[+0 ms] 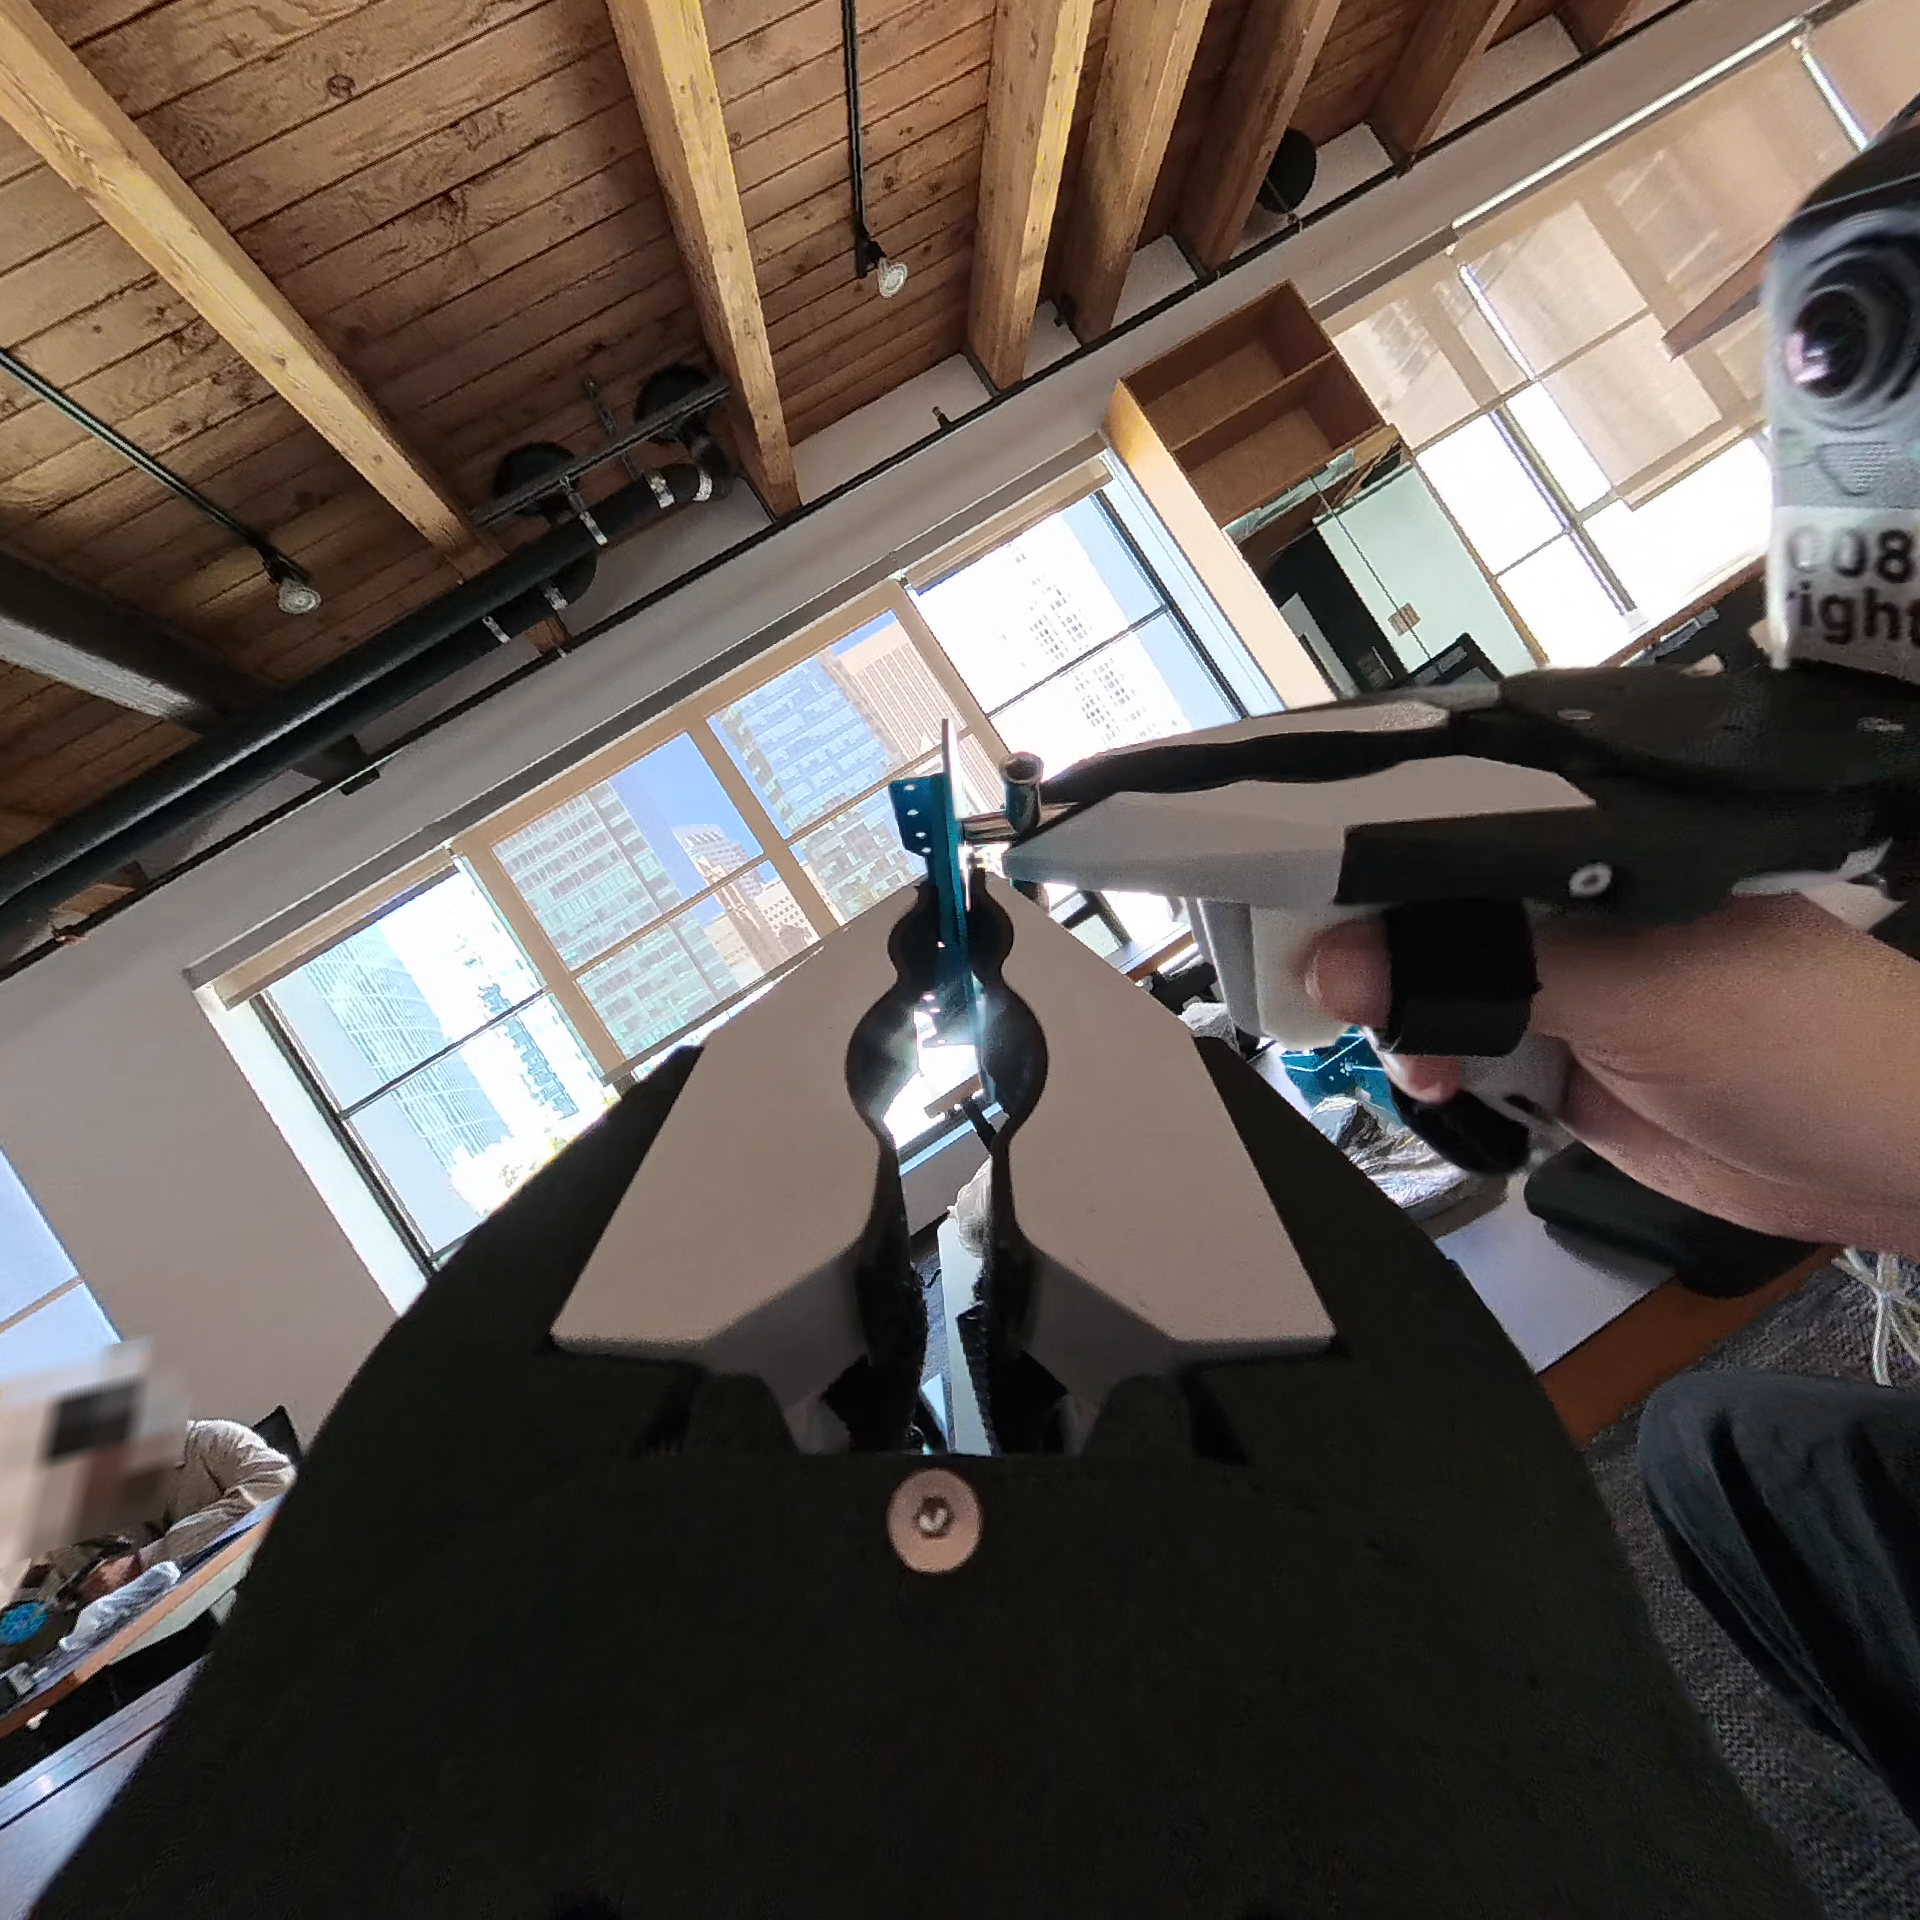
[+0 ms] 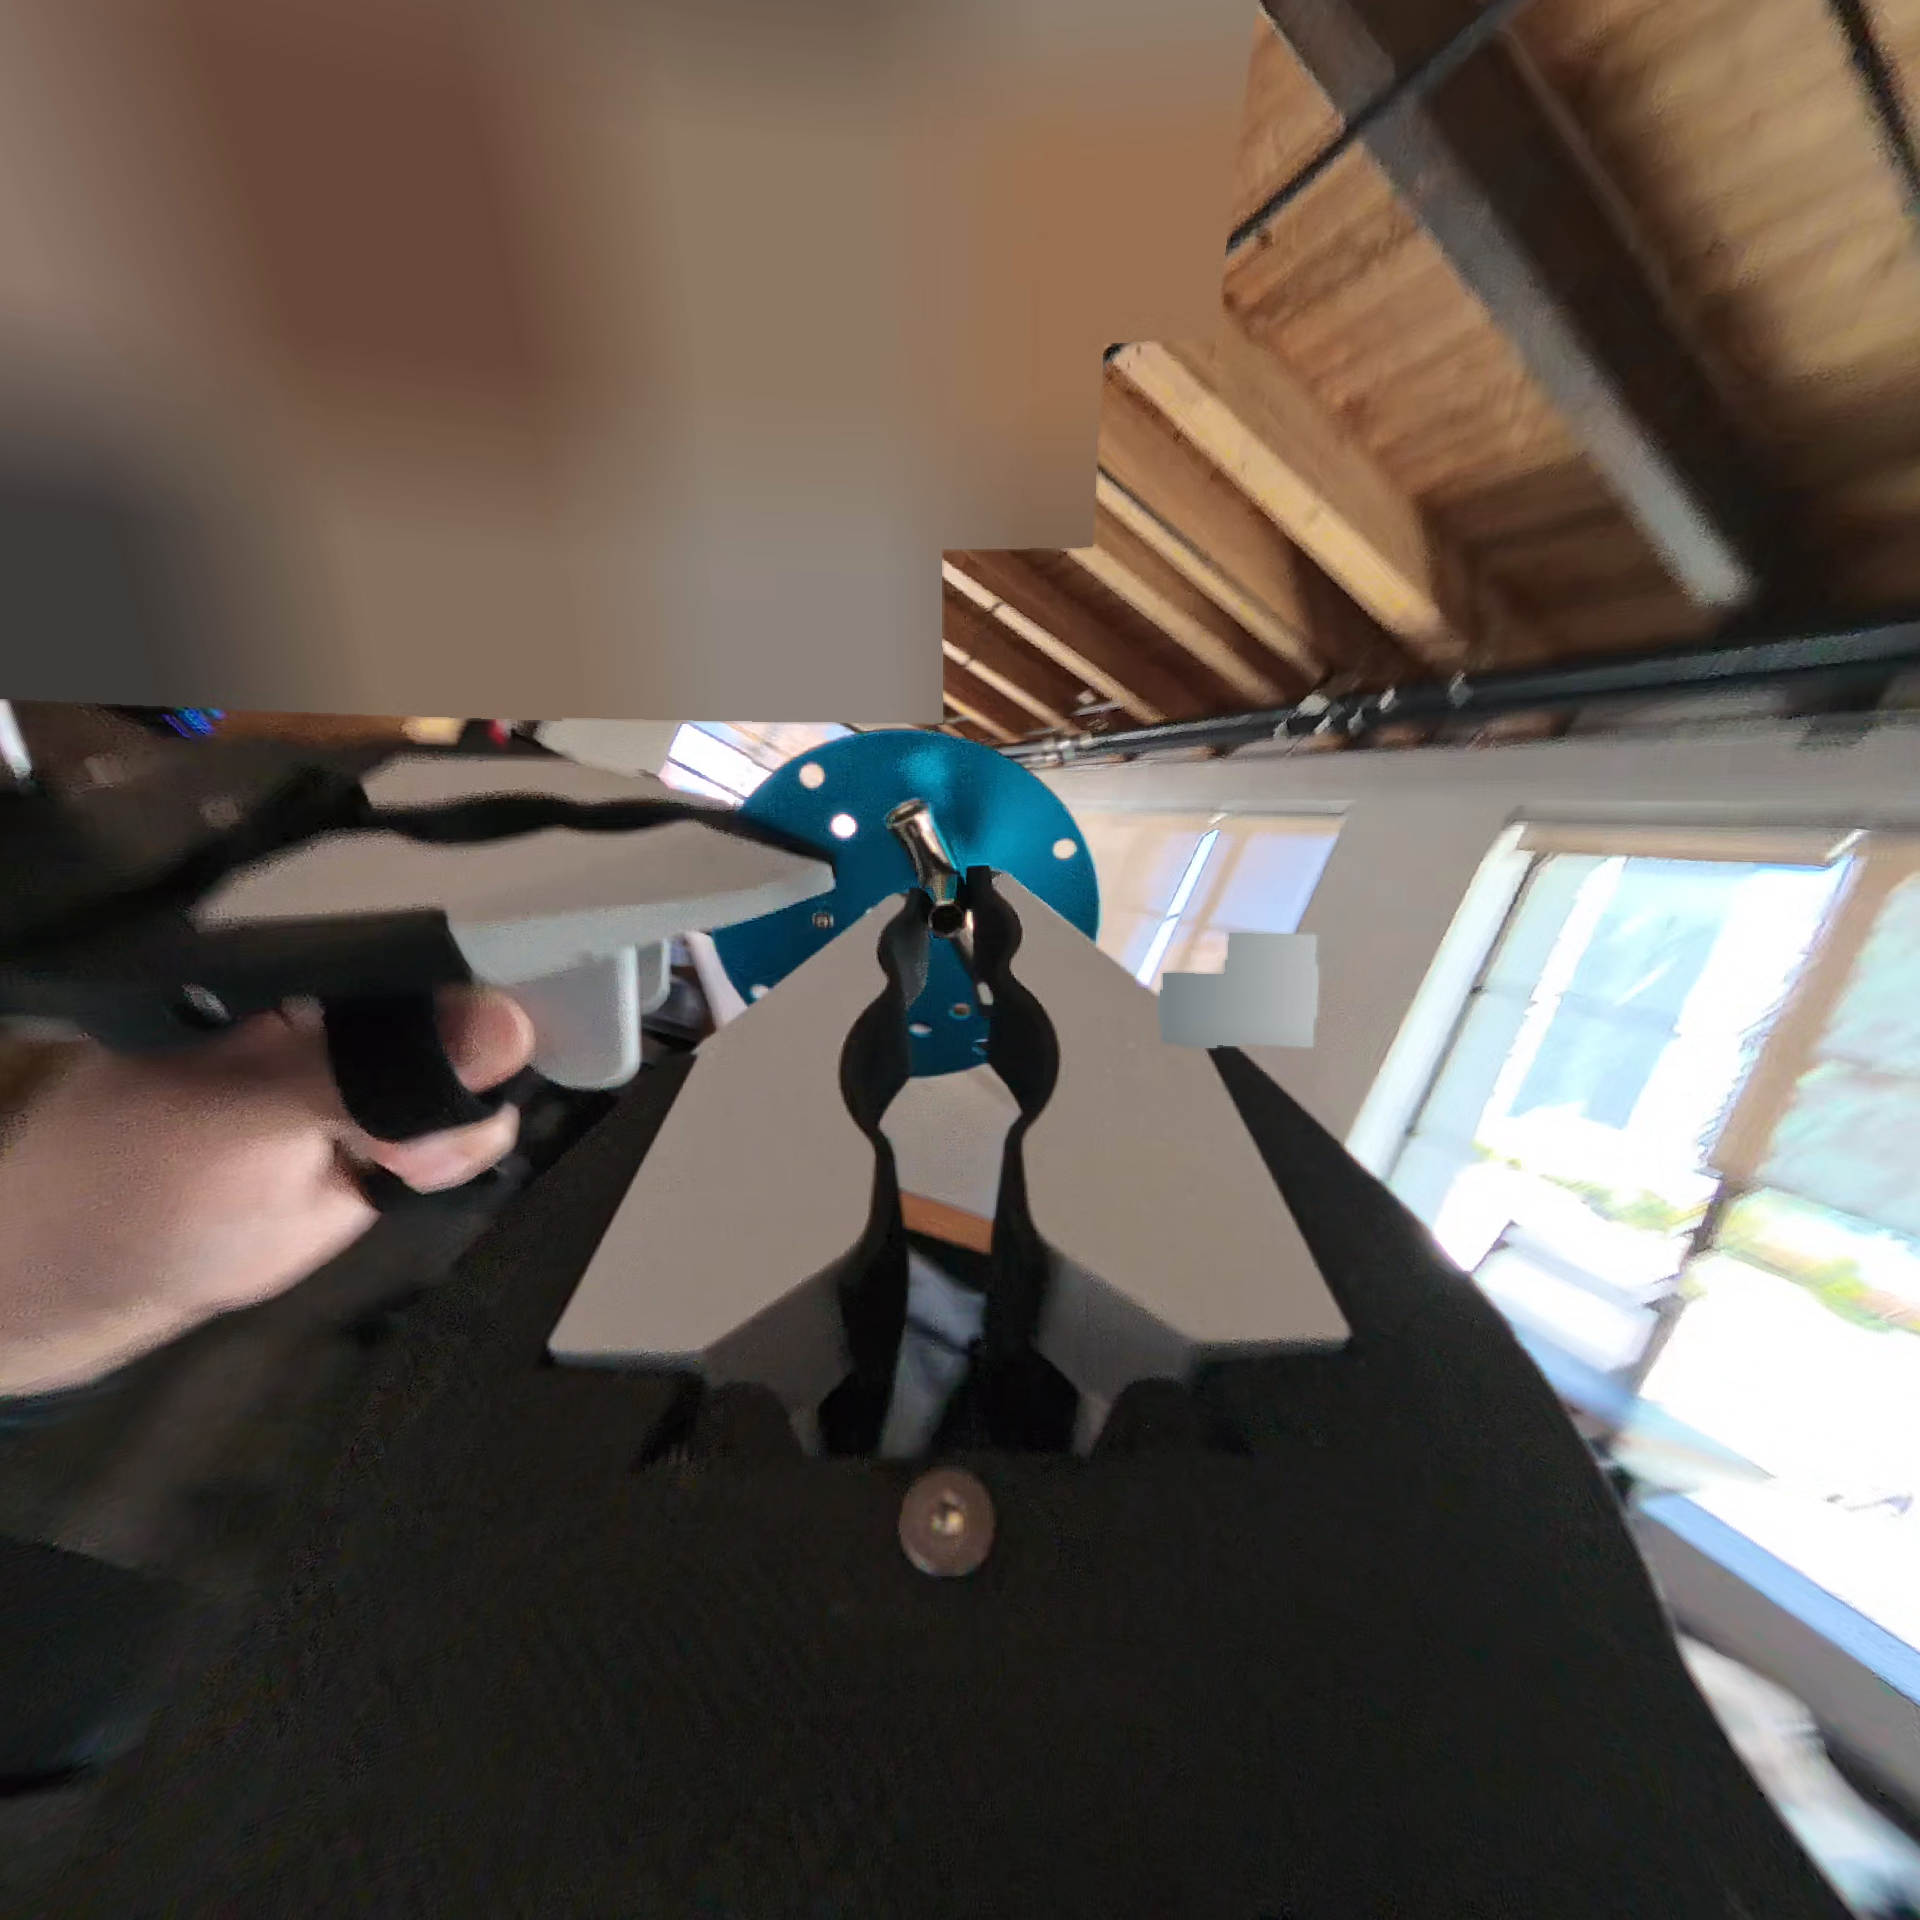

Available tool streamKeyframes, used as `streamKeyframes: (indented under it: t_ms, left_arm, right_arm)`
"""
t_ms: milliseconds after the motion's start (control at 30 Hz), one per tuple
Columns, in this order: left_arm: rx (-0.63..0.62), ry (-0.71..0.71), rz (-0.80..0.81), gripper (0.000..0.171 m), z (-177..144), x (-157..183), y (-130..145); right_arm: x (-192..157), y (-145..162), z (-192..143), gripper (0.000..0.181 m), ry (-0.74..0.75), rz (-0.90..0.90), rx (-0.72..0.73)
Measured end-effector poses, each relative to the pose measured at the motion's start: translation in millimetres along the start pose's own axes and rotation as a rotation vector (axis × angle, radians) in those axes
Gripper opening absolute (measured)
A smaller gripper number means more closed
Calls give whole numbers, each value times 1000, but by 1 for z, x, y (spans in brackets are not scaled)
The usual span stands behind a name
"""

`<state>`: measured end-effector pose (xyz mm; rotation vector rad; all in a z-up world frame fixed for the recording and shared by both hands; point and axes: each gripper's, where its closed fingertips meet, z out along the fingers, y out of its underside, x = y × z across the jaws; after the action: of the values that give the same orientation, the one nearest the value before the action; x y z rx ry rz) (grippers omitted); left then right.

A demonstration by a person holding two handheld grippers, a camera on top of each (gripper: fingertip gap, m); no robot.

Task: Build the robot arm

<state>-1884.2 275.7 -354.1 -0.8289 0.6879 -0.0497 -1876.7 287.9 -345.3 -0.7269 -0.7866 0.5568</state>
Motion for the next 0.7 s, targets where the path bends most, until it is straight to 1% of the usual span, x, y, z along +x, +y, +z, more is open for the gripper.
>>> streamKeyframes:
  t_ms: [100, 233, 333, 500, 533, 567, 600, 633, 700]
  left_arm:
    - [2, -2, -35, 3, -2, -5, 6]
    - [-12, -23, -10, 3, -2, -9, 16]
    - [-14, -44, 42, 3, -2, -10, 20]
    - [-26, -65, 82, 3, -1, -12, 24]
    - [-38, -68, 81, 3, 0, -12, 26]
    - [-52, -70, 75, 3, 0, -12, 27]
    - [-70, -74, 57, 3, 1, -13, 30]
    - [-88, -81, 21, 3, 2, -14, 33]
    - [-108, -76, -86, 3, 3, -16, 37]
  right_arm:
    - [-1, 7, 5, 8, -46, 356, -27]
    - [-3, 19, 10, 8, -114, 824, -37]
    - [-4, 23, 11, 7, -156, 1145, 22]
    - [-4, 28, 14, 7, -223, 1608, 142]
    - [-4, 29, 15, 7, -229, 1676, 165]
    - [-3, 31, 15, 6, -227, 1701, 184]
    - [-2, 34, 15, 6, -213, 1671, 186]
    - [-1, 35, 15, 6, -191, 1602, 179]
    - [1, 35, 14, 6, -148, 1364, 131]
